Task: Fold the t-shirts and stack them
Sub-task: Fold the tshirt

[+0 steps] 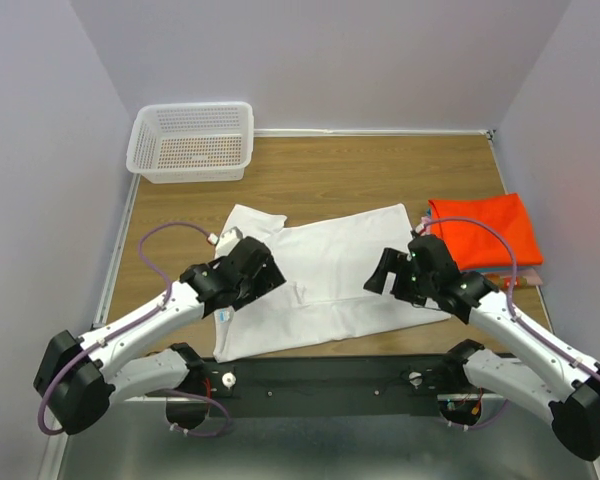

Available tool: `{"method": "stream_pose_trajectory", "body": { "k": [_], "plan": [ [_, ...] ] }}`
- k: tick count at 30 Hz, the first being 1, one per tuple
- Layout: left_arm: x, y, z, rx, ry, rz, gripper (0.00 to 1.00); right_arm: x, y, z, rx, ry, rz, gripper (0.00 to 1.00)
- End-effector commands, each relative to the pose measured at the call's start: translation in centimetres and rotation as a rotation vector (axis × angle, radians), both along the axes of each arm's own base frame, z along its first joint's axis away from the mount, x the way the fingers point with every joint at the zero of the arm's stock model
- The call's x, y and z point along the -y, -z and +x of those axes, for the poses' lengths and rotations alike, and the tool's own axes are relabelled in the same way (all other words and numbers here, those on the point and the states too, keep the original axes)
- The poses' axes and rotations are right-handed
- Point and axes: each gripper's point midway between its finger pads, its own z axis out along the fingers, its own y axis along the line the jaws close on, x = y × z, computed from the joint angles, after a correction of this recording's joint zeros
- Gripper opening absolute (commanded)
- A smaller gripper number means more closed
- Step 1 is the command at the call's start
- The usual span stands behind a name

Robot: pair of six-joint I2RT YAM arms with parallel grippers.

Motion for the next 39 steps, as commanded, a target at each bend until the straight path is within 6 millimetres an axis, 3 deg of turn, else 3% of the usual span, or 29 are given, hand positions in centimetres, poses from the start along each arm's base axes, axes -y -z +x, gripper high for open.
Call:
{"method": "stream_pose_trajectory", "body": {
  "k": [1,5,6,7,11,15,16,22,26,30,36,39],
  "plan": [
    [-1.8,-1.8,3.9,0.137,-0.051,0.152,0.98,0.6,-3.0,2.7,0.109,0.046,-0.047,1.00],
    [-2.1,-2.0,7.5,0.198,-0.045,0.199,0.98,0.8,-3.5,4.5,0.137,0.076,-0.090,1.00],
    [-2.7,-1.2,10.9,0.239,-0.041,0.165,0.98,0.5,-3.1,5.8,0.130,0.072,-0.133,1.00],
    [-3.0,-0.1,10.7,0.218,-0.014,0.199,0.98,0.5,-3.1,5.8,0.131,0.069,-0.135,1.00],
    [-5.8,1.6,13.7,0.205,-0.050,0.276,0.98,1.5,-2.5,8.0,0.142,0.139,-0.228,1.00],
    [-8.3,3.9,15.1,0.140,-0.066,0.339,0.98,1.6,-1.1,9.4,0.117,0.167,-0.279,1.00],
    [-8.7,5.1,14.9,0.101,-0.064,0.357,0.98,1.5,-0.7,9.5,0.108,0.169,-0.281,1.00],
    [-10.2,7.3,14.8,0.023,-0.067,0.409,0.98,1.0,1.0,10.0,0.072,0.177,-0.279,1.00],
    [-12.2,7.1,15.5,0.011,-0.091,0.452,0.98,0.6,1.7,9.9,0.054,0.169,-0.268,1.00],
    [-11.4,6.1,16.5,0.055,-0.048,0.428,0.98,0.7,1.7,10.0,0.060,0.170,-0.267,1.00],
    [-9.8,1.5,18.9,0.215,-0.010,0.362,0.98,0.4,0.3,10.8,0.102,0.157,-0.263,1.00],
    [-10.4,-0.9,20.6,0.299,-0.079,0.379,0.98,0.4,0.2,11.2,0.114,0.159,-0.273,1.00]
  ]
}}
